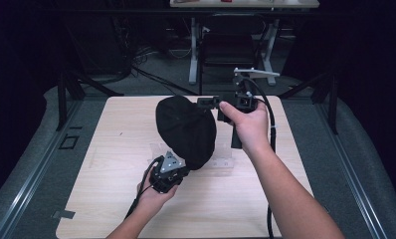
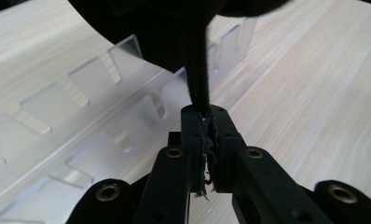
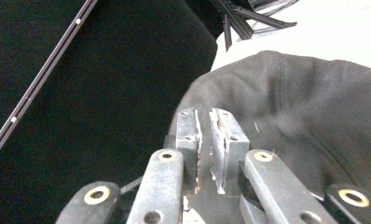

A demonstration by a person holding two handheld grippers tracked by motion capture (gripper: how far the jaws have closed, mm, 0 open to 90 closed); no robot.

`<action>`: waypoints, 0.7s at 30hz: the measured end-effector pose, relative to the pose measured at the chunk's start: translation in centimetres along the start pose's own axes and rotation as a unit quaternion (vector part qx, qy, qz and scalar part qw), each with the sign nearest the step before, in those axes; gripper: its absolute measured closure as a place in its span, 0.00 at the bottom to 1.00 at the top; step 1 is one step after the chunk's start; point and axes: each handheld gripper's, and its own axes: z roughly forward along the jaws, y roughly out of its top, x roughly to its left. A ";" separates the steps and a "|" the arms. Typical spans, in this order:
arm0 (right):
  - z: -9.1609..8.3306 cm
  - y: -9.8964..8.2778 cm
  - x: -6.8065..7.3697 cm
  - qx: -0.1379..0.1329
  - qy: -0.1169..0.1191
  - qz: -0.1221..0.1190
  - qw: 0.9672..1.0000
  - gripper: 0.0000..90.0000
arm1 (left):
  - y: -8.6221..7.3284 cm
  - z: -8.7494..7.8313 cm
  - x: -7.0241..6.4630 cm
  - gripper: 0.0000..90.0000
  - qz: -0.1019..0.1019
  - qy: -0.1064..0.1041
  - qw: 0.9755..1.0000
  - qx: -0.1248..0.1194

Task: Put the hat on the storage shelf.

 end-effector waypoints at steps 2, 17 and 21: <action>-0.2 -0.1 -0.2 -0.001 -0.001 0.002 1.000 0.91 | -0.1 -0.1 0.4 0.96 -0.012 -0.005 1.000 -0.005; -1.7 -0.6 -1.4 -0.008 -0.007 0.002 1.000 0.87 | -1.0 0.3 0.1 0.96 -0.009 -0.004 1.000 0.000; -1.9 -0.8 -1.4 -0.019 -0.017 -0.007 1.000 0.85 | -1.1 0.3 0.0 0.96 -0.013 -0.004 1.000 -0.004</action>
